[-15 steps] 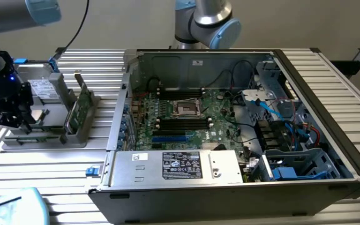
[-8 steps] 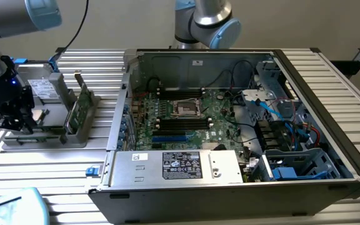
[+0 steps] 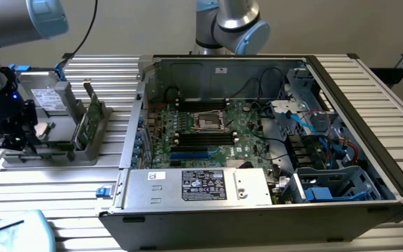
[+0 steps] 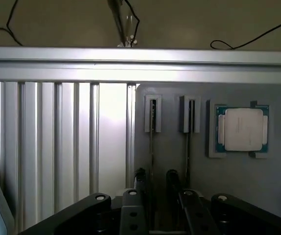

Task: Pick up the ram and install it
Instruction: 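Pick up the ram and move it above insertion slot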

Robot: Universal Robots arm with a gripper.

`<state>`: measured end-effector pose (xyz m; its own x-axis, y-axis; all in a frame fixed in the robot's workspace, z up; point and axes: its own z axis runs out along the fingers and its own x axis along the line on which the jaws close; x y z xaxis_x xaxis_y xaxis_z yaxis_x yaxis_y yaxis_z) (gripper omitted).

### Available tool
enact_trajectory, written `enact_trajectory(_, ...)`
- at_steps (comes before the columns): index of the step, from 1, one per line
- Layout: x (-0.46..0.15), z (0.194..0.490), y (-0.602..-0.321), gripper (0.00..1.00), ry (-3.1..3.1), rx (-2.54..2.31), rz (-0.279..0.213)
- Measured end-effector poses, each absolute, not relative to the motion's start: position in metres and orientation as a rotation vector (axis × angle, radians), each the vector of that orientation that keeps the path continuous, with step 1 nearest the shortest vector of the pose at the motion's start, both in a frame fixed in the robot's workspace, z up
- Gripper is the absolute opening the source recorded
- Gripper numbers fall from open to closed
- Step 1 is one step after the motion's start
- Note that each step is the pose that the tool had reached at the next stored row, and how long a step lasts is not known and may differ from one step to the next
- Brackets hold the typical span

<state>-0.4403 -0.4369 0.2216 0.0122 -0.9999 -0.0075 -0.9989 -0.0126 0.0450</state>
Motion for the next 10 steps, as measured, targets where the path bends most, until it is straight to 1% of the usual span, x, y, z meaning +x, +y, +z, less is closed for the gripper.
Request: enact_trajectory(10, -0.4403, 0.2111, -0.4412, 0.31, -2.134, 2.274, -0.048)
